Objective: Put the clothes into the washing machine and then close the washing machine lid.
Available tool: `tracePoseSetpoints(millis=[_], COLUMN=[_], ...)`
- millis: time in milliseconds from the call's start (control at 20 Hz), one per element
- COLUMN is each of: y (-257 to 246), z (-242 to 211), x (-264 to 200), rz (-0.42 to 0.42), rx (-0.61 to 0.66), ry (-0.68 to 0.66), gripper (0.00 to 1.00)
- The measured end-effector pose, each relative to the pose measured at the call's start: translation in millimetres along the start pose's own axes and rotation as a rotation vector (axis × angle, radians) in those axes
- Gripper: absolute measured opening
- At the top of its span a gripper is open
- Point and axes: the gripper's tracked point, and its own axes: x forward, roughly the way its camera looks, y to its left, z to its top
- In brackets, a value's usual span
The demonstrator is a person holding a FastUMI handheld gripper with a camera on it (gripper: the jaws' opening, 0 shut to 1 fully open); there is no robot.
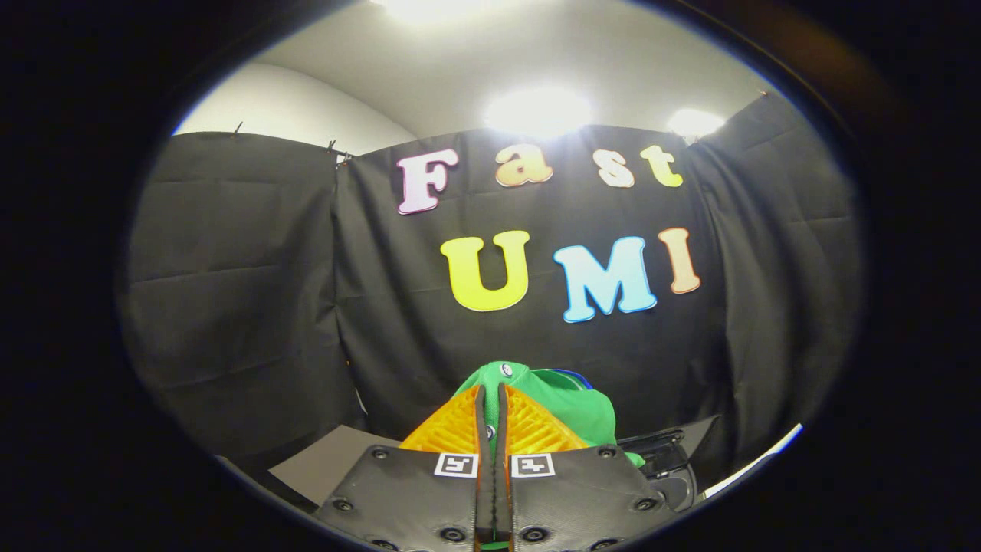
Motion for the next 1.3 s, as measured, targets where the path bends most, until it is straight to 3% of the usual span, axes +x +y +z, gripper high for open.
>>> tracePoseSetpoints(millis=[400,850,1300], y=[-94,-152,-207], z=[-25,-157,-293], x=[-14,0,-1], rz=[-0.114,-0.151,-0.223], rx=[-0.008,0.036,0.003], ry=[0.007,0.163,0.326], gripper=[0.02,0.02,0.02])
